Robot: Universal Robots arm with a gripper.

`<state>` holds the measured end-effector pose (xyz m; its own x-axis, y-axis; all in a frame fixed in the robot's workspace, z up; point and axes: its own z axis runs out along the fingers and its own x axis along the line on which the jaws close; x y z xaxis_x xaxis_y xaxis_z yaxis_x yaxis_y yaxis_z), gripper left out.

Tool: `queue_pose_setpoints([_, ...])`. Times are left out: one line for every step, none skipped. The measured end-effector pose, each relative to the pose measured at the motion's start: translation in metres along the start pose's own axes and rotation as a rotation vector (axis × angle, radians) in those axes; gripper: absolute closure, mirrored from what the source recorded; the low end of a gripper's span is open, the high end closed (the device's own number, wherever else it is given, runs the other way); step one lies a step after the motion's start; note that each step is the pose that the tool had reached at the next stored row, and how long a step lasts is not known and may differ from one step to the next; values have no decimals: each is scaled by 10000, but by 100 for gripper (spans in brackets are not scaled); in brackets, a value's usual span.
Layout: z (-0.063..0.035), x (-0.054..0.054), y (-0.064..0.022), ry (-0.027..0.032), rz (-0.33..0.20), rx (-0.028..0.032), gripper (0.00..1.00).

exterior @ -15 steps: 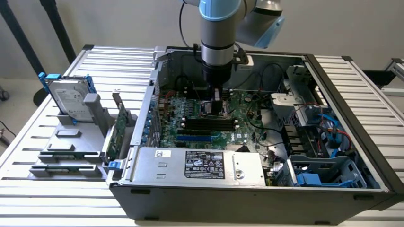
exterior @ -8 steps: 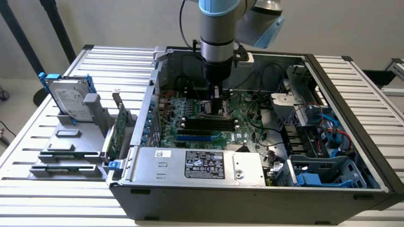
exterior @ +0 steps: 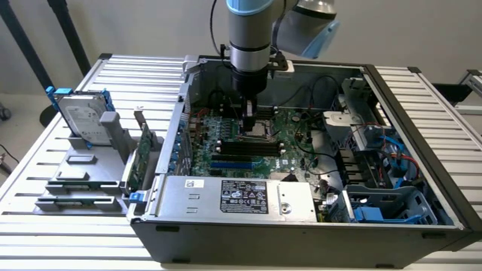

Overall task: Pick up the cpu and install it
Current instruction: 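Place the cpu into insertion slot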

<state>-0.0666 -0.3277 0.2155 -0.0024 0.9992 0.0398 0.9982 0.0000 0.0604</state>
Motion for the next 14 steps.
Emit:
queue_pose_setpoints([-4, 0, -40, 0, 0, 8, 58])
queue_pose_setpoints([-9, 0, -81, 0, 1, 18, 64])
queue_pose_setpoints([-14, 1, -119, 0, 1, 28, 64])
queue_pose_setpoints([-19, 1, -159, 1, 2, 39, 70])
queue_pose_setpoints([-25, 1, -194, 0, 2, 50, 76])
queue_pose_setpoints([-31, 1, -234, 0, 2, 59, 76])
queue_pose_setpoints([-38, 2, -265, 0, 3, 68, 87])
queue_pose_setpoints([-51, 2, -281, -2, 3, 78, 87])
queue_pose_setpoints([-61, 3, -289, -2, 3, 82, 89])
queue_pose_setpoints([-65, 3, -292, 0, 4, 83, 89])
queue_pose_setpoints([-64, 3, -292, 2, 3, 83, 89])
queue_pose_setpoints([-64, 3, -292, 2, 2, 83, 89])
queue_pose_setpoints([-65, 3, -293, 0, 3, 84, 89])
queue_pose_setpoints([-65, 3, -293, 0, 3, 83, 89])
